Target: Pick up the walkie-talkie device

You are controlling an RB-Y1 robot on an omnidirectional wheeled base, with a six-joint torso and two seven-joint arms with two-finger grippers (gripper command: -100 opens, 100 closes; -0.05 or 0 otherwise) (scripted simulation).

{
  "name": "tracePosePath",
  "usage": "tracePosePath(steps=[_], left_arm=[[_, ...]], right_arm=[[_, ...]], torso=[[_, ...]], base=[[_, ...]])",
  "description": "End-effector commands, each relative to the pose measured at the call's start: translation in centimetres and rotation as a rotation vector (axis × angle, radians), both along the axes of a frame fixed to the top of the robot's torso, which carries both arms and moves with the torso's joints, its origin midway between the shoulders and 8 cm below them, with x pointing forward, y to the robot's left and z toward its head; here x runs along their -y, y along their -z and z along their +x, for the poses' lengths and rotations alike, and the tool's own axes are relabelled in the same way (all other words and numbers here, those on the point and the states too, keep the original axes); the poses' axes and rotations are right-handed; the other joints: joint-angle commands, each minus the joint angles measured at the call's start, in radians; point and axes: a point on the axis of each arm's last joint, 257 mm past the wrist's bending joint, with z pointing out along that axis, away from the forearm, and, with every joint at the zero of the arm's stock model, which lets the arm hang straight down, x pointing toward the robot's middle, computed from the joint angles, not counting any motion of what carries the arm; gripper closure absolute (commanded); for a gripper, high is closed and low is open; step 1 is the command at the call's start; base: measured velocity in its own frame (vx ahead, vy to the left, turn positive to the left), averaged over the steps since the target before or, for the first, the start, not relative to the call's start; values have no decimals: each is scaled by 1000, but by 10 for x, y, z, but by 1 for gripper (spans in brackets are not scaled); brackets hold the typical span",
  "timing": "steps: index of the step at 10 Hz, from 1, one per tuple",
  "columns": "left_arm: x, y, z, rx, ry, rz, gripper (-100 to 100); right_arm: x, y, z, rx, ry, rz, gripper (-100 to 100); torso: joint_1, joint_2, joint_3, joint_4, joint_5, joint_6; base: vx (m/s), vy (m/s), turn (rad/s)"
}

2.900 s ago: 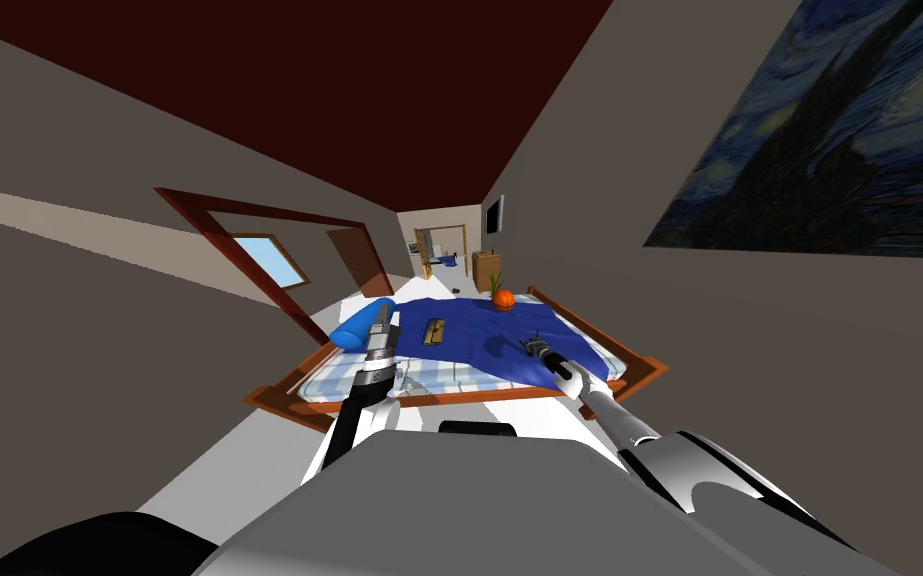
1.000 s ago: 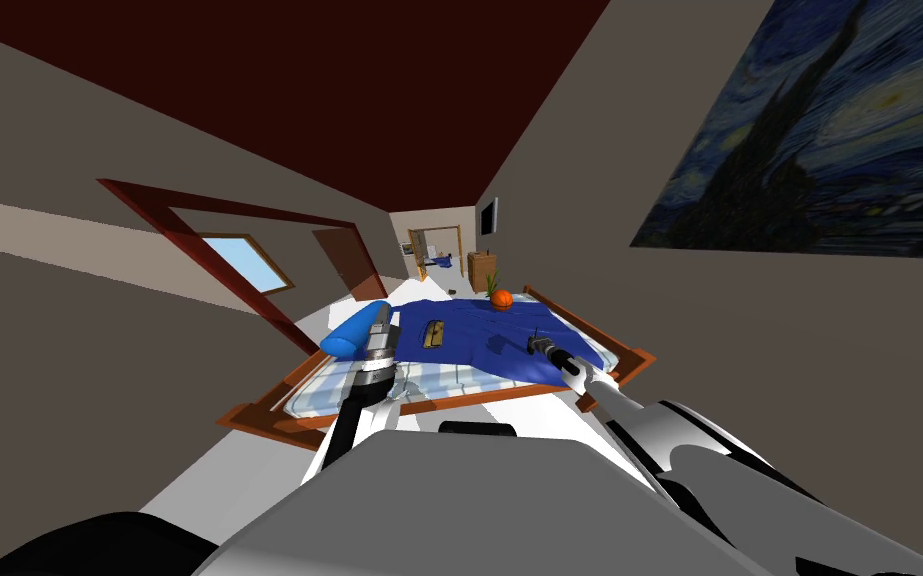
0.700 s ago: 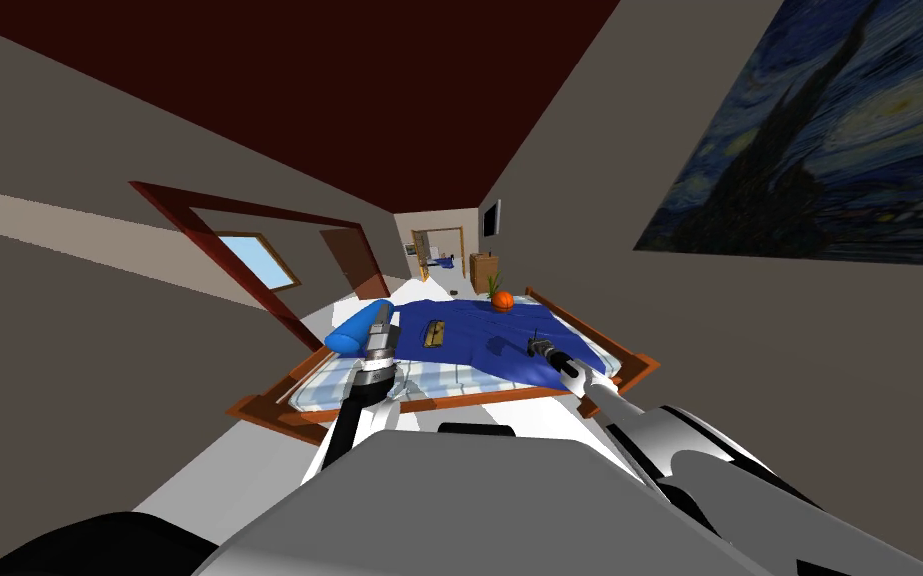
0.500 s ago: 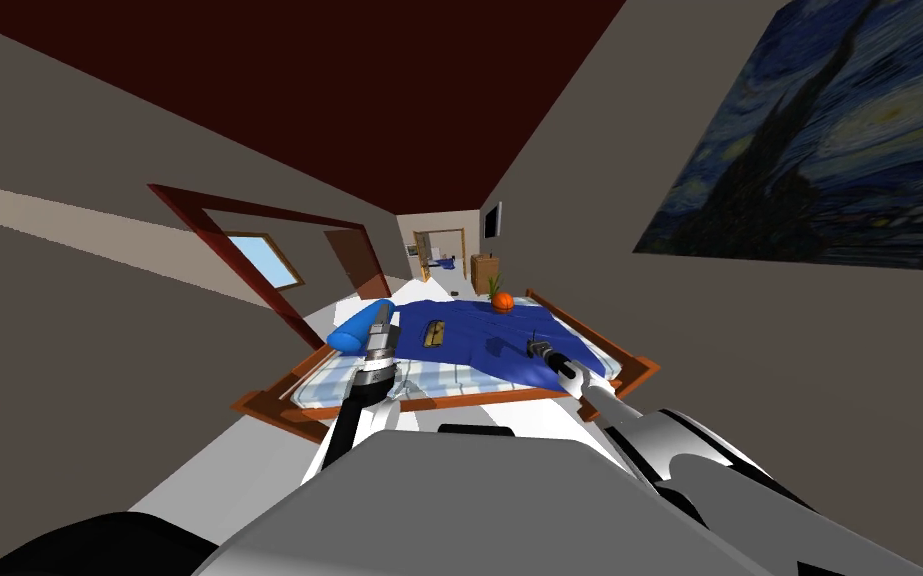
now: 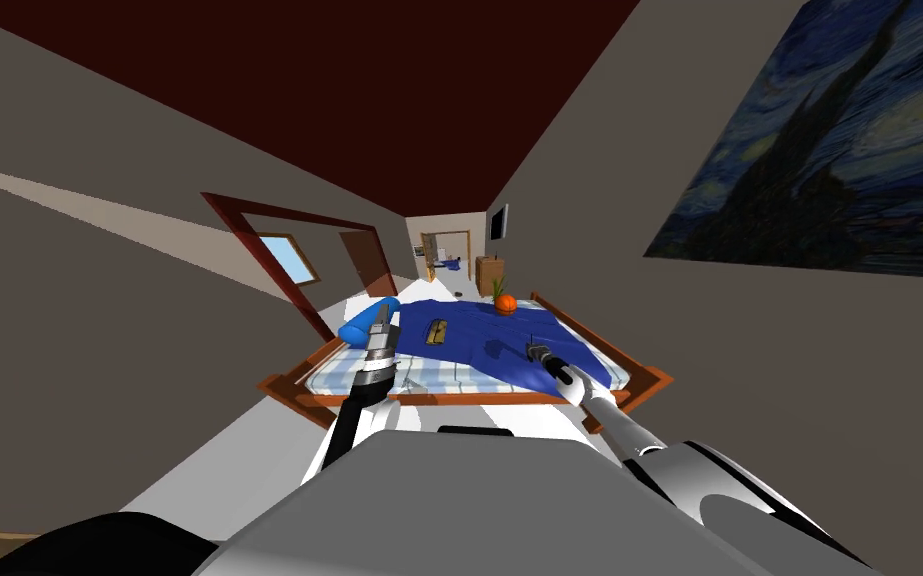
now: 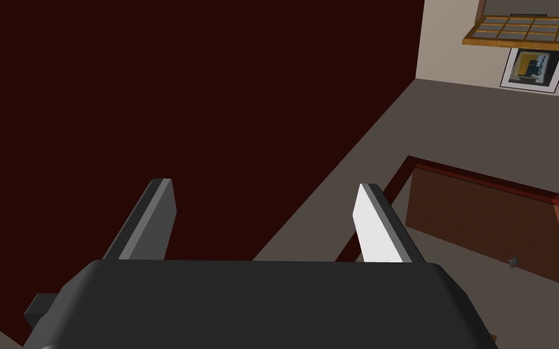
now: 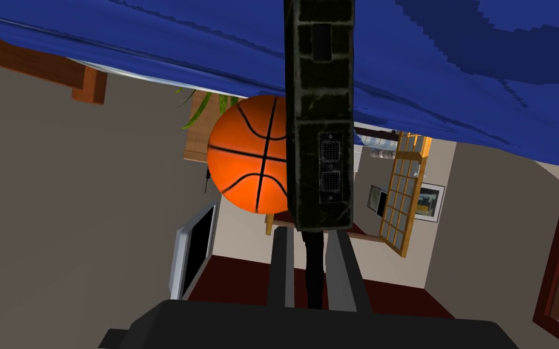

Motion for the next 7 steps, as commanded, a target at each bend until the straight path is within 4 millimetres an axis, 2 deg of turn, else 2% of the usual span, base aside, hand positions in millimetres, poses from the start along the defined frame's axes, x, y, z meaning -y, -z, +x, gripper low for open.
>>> tracePosePath(steps=[1, 2, 4, 5, 6, 7], left_arm=[[0, 0, 0, 0, 0, 0, 0], [0, 0, 0, 0, 0, 0, 0], [0, 0, 0, 0, 0, 0, 0], [0, 0, 0, 0, 0, 0, 0], [0, 0, 0, 0, 0, 0, 0], [0, 0, 0, 0, 0, 0, 0]], right_arm=[[-5, 1, -4, 2, 11, 2, 100], [-2, 13, -18, -25, 44, -2, 100], [-13, -6, -7, 18, 24, 5, 100], [-6, 10, -26, -20, 69, -4, 100], [-16, -8, -15, 19, 50, 3, 100], [-6, 8, -35, -20, 98, -7, 100]], torso=[[0, 0, 0, 0, 0, 0], [-2, -1, -1, -1, -1, 1], [-4, -1, -2, -3, -3, 2], [-2, -3, -3, -3, -2, 1], [-3, -2, -3, -4, -3, 1], [-4, -3, -3, -3, -3, 1]], base=[[-18, -80, 84], [-36, -91, 135], [-19, -50, 41], [-12, -49, 156], [-21, -61, 97], [-15, -85, 170]])
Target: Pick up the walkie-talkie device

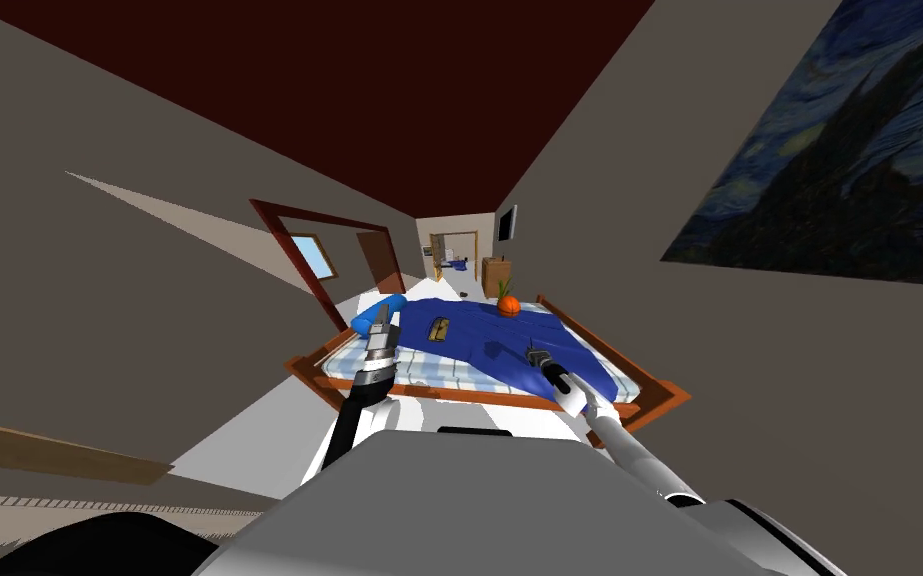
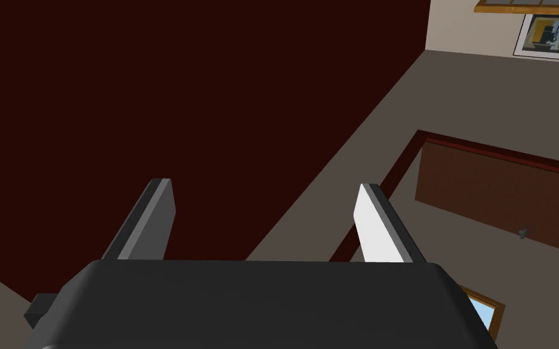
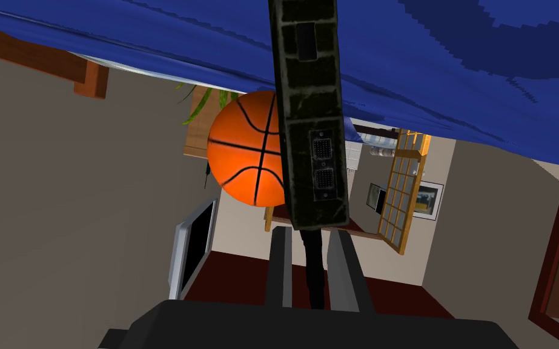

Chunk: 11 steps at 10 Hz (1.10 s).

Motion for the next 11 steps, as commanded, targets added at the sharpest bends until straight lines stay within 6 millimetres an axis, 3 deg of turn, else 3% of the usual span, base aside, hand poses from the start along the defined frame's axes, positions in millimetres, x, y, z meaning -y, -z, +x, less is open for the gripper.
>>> tracePosePath(steps=[1, 2, 3, 5, 6, 8, 9, 11], left_arm=[[0, 0, 0, 0, 0, 0, 0], [0, 0, 0, 0, 0, 0, 0], [0, 0, 0, 0, 0, 0, 0], [0, 0, 0, 0, 0, 0, 0], [0, 0, 0, 0, 0, 0, 0], [0, 0, 0, 0, 0, 0, 0], [0, 0, 0, 0, 0, 0, 0], [0, 0, 0, 0, 0, 0, 0]], right_arm=[[-2, -5, -1, 9, 16, 0, 100], [-6, -13, 3, 26, 8, 2, 100], [5, 1, -15, -10, 58, -8, 100], [-4, -19, -6, 32, 43, -2, 100], [8, -7, -25, -2, 95, -13, 100], [0, -26, -15, 40, 82, -8, 100], [13, -15, -35, 6, 137, -21, 100], [6, -36, -26, 49, 125, -16, 100]], torso=[[0, 0, 0, 0, 0, 0], [0, 0, 0, 0, 0, 0], [3, -1, 0, 1, 1, 0], [1, -1, 0, 1, 0, 0], [2, -1, 0, 1, 0, 0], [0, 0, 0, 1, -1, -1], [2, -1, 0, 1, 0, -1], [-1, 0, 0, 1, -1, 0]], base=[[-24, -73, 75], [-14, -30, -22], [-9, -49, 158], [-17, -48, 46], [-15, -53, 140], [-19, -41, 45], [-16, -64, 169], [-20, -47, 40]])
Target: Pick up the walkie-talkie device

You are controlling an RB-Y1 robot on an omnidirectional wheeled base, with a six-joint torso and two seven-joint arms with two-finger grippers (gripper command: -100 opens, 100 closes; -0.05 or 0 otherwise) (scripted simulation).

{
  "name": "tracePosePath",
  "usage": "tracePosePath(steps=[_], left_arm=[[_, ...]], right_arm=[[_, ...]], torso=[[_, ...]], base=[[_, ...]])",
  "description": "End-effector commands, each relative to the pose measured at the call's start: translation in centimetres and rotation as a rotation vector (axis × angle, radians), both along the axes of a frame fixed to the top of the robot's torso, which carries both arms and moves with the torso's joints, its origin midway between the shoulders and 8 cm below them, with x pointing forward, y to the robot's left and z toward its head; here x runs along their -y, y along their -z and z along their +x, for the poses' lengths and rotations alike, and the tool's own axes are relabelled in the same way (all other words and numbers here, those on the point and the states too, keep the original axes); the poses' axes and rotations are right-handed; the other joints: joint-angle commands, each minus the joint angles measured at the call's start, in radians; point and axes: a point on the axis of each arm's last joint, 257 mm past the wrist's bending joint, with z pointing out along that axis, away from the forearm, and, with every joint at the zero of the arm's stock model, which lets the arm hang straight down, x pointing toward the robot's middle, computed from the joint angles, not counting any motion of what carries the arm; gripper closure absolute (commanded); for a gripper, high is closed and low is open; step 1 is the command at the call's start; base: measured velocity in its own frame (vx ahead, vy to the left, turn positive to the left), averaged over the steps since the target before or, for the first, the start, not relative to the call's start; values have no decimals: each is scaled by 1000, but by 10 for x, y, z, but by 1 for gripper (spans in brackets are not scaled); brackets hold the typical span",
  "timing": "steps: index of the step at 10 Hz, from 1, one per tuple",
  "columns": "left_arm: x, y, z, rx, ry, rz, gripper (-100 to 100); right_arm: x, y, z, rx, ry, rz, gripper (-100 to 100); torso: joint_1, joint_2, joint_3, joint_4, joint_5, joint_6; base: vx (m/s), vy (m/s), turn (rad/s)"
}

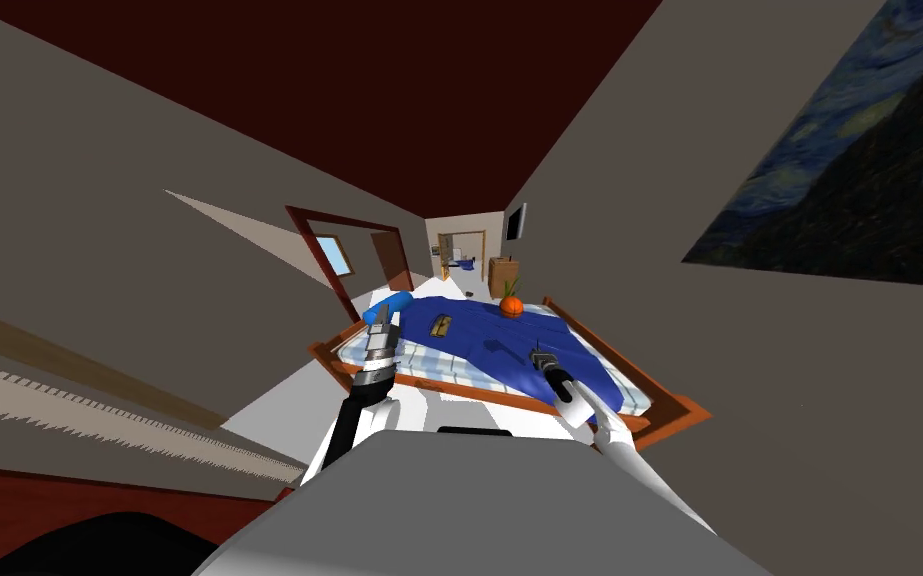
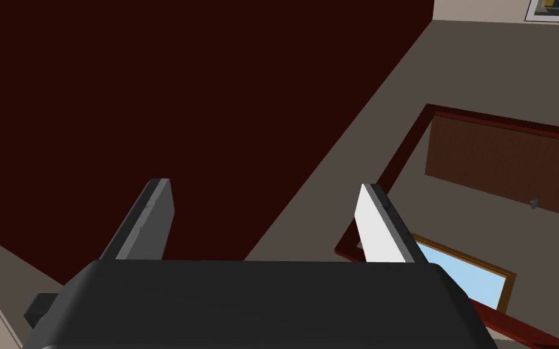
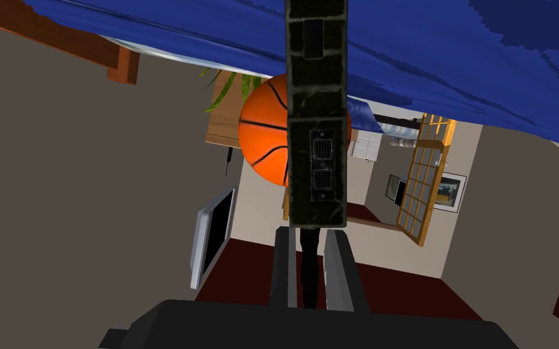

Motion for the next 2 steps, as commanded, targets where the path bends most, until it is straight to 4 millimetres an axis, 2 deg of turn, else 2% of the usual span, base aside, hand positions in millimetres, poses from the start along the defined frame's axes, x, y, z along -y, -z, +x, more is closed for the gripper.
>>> tracePosePath(steps=[1, 2], left_arm=[[0, 0, 0, 0, 0, 0, 0], [0, 0, 0, 0, 0, 0, 0]], right_arm=[[0, 0, 0, 0, 0, 0, 100], [0, -2, 1, 3, 0, 0, 0]], torso=[[0, 0, 0, 0, 0, 0], [1, -1, -1, -1, 0, 0]], base=[[-5, -9, -5], [0, 0, 0]])
